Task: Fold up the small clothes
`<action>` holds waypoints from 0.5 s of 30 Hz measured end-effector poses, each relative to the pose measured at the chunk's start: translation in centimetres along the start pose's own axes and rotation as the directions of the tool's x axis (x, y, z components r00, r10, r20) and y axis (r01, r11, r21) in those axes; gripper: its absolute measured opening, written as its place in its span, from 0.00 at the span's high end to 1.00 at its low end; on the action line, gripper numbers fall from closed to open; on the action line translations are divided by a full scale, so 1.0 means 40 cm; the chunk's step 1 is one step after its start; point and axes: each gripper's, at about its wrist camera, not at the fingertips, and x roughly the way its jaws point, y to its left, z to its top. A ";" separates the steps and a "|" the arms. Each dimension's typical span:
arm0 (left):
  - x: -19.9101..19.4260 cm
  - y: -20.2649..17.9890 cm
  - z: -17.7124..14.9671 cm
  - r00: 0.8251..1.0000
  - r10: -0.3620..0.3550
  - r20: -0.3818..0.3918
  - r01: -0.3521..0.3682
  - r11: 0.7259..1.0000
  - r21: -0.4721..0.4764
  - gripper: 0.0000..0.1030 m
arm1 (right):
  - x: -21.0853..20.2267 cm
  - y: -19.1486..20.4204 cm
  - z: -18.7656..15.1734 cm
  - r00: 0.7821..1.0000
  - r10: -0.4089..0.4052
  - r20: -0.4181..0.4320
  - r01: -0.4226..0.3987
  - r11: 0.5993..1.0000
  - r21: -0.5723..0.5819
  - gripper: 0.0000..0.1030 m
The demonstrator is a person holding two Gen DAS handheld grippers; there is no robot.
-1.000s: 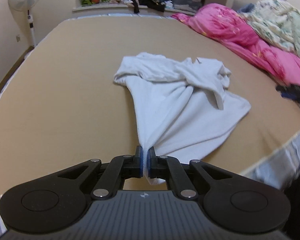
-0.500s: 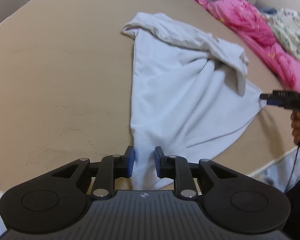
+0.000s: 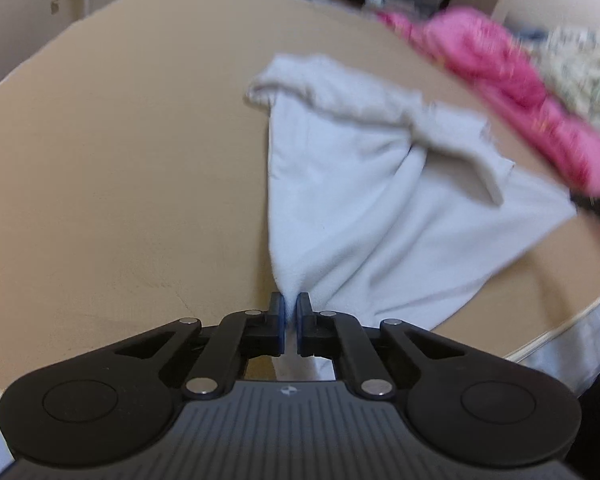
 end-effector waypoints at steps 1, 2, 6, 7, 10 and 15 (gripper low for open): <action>-0.032 0.007 -0.003 1.000 -0.011 0.022 0.012 1.000 -0.010 0.95 | -0.050 -0.011 -0.005 0.999 0.030 0.026 -0.031 0.999 0.029 0.99; -0.068 0.016 -0.008 0.999 -0.019 0.041 0.019 1.000 -0.017 0.96 | -0.101 -0.025 -0.016 0.998 0.049 0.047 -0.052 0.997 0.057 0.99; -0.177 0.057 -0.044 0.999 -0.051 0.004 0.052 0.998 -0.030 0.96 | -0.260 -0.088 -0.084 0.999 0.024 0.033 -0.028 0.994 0.110 0.99; -0.193 0.058 -0.056 0.998 -0.054 -0.014 0.054 0.998 -0.015 0.96 | -0.285 -0.113 -0.108 1.000 0.008 -0.007 -0.007 0.991 0.134 0.99; -0.190 0.033 -0.078 0.995 0.017 -0.093 -0.010 0.996 0.084 0.96 | -0.277 -0.158 -0.191 0.969 -0.030 -0.244 0.070 0.985 0.159 0.99; -0.153 -0.014 -0.055 0.985 0.031 -0.167 -0.006 0.989 0.151 0.95 | -0.226 -0.096 -0.206 0.925 -0.294 -0.242 0.284 0.956 -0.076 0.93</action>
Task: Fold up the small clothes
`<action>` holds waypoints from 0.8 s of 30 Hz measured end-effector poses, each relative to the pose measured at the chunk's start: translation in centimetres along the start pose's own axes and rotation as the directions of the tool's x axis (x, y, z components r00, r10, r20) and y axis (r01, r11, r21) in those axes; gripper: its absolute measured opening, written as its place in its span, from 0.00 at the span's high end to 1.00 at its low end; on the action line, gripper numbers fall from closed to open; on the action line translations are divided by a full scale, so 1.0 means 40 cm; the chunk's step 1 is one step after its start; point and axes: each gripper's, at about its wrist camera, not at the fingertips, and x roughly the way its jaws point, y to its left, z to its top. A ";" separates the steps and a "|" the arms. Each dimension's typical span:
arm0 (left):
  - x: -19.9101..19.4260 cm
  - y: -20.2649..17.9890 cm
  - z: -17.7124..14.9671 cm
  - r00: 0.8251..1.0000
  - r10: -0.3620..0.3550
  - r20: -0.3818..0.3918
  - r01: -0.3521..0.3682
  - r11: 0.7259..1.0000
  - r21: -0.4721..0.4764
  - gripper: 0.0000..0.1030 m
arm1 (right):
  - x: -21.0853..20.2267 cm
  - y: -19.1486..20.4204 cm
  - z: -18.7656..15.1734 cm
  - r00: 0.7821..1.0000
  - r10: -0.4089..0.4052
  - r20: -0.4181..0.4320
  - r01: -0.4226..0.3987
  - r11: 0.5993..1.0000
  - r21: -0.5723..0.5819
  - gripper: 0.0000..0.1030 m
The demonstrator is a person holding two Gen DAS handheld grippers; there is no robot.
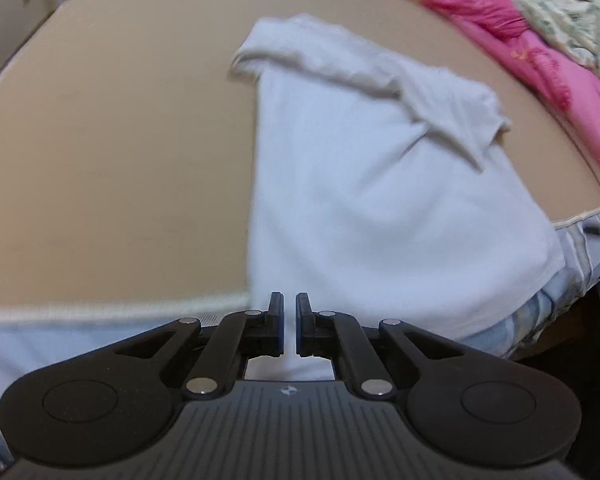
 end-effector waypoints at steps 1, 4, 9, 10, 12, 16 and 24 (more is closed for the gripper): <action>-0.011 -0.013 0.009 0.999 0.001 0.037 -0.001 1.000 0.007 0.95 | -0.007 0.004 0.018 0.998 0.022 0.059 -0.023 1.000 0.015 0.93; -0.039 -0.051 0.037 0.988 -0.027 0.153 0.026 1.000 0.009 0.95 | -0.007 0.028 0.087 0.965 0.226 0.132 -0.233 0.972 0.036 0.93; -0.042 -0.152 0.074 0.947 0.012 0.320 -0.046 0.994 0.097 0.94 | 0.073 0.167 0.208 0.930 0.352 0.102 -0.340 0.933 -0.116 0.51; -0.033 -0.177 0.079 0.939 0.016 0.342 -0.063 0.990 0.127 0.93 | 0.110 0.192 0.228 0.931 0.357 0.079 -0.347 0.930 -0.122 0.43; -0.001 -0.217 0.098 0.936 -0.002 0.352 -0.071 0.978 0.194 0.89 | 0.169 0.214 0.247 0.934 0.354 0.053 -0.348 0.933 -0.092 0.43; 0.061 -0.270 0.148 0.938 -0.054 0.341 -0.066 0.942 0.330 0.62 | 0.253 0.260 0.270 0.908 0.419 -0.030 -0.419 0.908 0.010 0.54; 0.269 -0.385 0.262 0.917 -0.168 0.362 -0.065 0.833 0.550 0.37 | 0.201 0.272 0.315 0.676 0.713 0.189 -0.735 0.669 0.108 0.97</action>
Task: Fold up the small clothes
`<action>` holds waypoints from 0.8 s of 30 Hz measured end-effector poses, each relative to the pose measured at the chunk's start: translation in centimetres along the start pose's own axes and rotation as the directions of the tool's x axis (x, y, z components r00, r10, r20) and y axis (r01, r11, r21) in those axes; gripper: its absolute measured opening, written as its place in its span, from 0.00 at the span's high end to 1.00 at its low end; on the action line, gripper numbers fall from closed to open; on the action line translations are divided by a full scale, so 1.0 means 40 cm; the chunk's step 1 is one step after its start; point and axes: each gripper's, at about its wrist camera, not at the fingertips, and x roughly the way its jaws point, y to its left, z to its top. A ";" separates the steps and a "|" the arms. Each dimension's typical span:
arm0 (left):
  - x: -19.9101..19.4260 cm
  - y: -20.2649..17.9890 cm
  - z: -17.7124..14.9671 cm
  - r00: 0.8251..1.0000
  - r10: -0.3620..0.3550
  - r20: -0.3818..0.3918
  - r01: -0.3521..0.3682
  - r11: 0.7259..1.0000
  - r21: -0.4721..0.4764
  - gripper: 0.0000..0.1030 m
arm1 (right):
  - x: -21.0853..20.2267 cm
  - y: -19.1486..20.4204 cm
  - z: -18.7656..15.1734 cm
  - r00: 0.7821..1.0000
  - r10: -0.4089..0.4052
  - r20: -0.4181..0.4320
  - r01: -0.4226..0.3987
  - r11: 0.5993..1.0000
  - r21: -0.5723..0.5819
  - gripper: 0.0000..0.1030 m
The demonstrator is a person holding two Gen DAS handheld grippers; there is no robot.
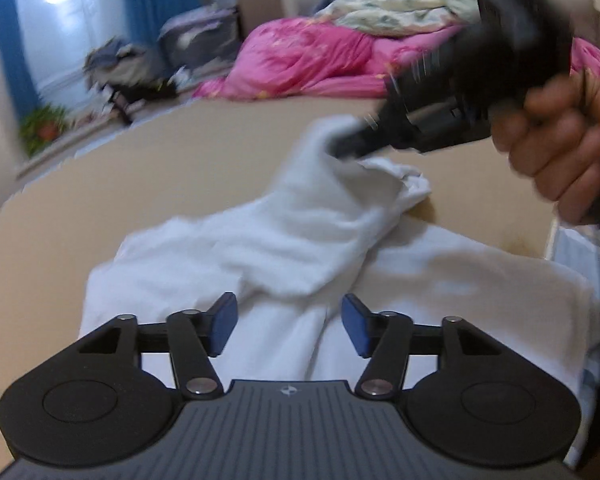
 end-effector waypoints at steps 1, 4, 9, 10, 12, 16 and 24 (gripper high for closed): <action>0.025 -0.006 0.002 1.000 0.012 0.017 -0.012 1.000 0.010 0.36 | 0.002 0.000 0.005 0.995 0.094 -0.015 -0.094 0.995 0.035 0.97; 0.085 0.003 0.002 0.998 0.030 0.048 -0.028 0.998 -0.048 0.37 | 0.014 0.015 0.006 0.985 0.169 -0.042 -0.168 0.985 0.026 0.97; 0.109 -0.008 0.004 0.993 0.000 0.120 0.003 1.000 -0.030 0.45 | 0.020 0.020 0.015 0.966 0.254 -0.046 -0.253 0.967 0.038 0.97; 0.111 -0.010 0.003 0.991 -0.014 0.132 0.017 1.000 -0.023 0.47 | 0.023 0.023 0.016 0.962 0.268 -0.048 -0.266 0.963 0.039 0.97; 0.118 -0.016 0.018 0.988 -0.044 0.146 0.047 0.999 -0.017 0.48 | 0.027 0.024 0.011 0.957 0.283 -0.054 -0.282 0.959 0.034 0.97; 0.150 0.017 0.037 0.993 0.016 0.117 -0.012 0.999 -0.034 0.93 | 0.075 0.040 0.018 0.948 0.313 -0.062 -0.313 0.950 0.003 0.97; 0.117 0.643 -0.086 0.580 0.719 -0.383 -0.812 0.476 -0.337 0.93 | 0.055 0.016 0.062 0.978 -0.168 0.122 0.185 0.972 -0.145 0.59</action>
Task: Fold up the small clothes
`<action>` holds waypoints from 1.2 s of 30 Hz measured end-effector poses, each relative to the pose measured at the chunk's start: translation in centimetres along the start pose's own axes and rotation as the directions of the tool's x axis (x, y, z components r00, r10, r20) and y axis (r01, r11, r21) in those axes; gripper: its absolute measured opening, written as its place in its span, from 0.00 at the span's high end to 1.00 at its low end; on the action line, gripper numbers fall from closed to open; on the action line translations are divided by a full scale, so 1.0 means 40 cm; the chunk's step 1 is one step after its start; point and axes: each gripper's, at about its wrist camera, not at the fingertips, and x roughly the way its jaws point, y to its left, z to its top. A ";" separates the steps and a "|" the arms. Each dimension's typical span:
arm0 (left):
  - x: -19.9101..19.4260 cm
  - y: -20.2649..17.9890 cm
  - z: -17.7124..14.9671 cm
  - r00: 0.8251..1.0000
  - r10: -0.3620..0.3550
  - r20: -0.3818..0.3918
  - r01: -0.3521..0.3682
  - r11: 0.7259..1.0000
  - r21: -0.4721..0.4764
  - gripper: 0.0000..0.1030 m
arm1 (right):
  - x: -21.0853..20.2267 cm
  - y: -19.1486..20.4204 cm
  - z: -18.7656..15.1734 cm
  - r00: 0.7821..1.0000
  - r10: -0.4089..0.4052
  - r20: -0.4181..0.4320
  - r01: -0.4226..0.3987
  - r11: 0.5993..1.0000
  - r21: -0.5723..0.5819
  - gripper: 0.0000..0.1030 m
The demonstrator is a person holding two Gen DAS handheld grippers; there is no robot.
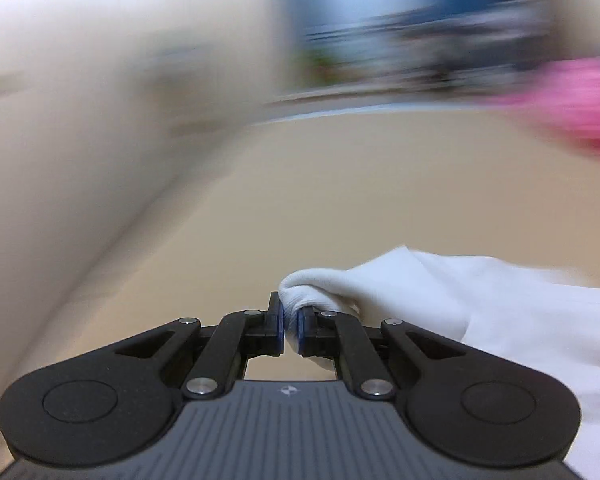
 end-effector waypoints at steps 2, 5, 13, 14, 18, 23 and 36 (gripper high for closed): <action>0.136 0.160 -0.003 0.896 0.419 -0.144 -0.429 0.902 -0.050 0.93 | -0.001 -0.007 0.000 0.991 -0.132 0.010 0.132 0.990 -0.051 0.59; 0.175 0.338 -0.026 0.802 0.500 -0.326 -0.584 0.772 -0.251 0.91 | 0.006 0.007 -0.016 0.986 -0.166 -0.012 0.163 0.980 -0.115 0.58; 0.053 -0.048 0.017 0.923 -0.357 -0.140 0.320 0.919 -0.232 0.56 | 0.105 0.200 -0.129 0.985 -0.153 -0.079 0.092 0.858 -0.505 0.52; 0.046 -0.109 0.011 0.890 -0.429 -0.155 0.398 0.896 -0.196 0.57 | 0.122 0.223 -0.148 0.985 -0.148 -0.084 0.079 0.837 -0.542 0.52; 0.051 -0.273 -0.034 0.827 -0.511 -0.235 0.518 0.855 -0.039 0.57 | 0.207 0.301 -0.215 0.986 -0.102 -0.128 -0.002 0.775 -0.632 0.52; 0.177 -0.312 -0.094 0.777 -0.499 -0.383 0.531 0.847 -0.026 0.59 | 0.316 0.389 -0.297 0.973 -0.128 -0.191 -0.050 0.693 -0.719 0.54; 0.116 -0.271 -0.126 0.759 -0.513 -0.401 0.556 0.831 -0.010 0.93 | -0.090 0.073 0.082 0.956 -0.250 0.154 0.286 0.910 -0.299 0.97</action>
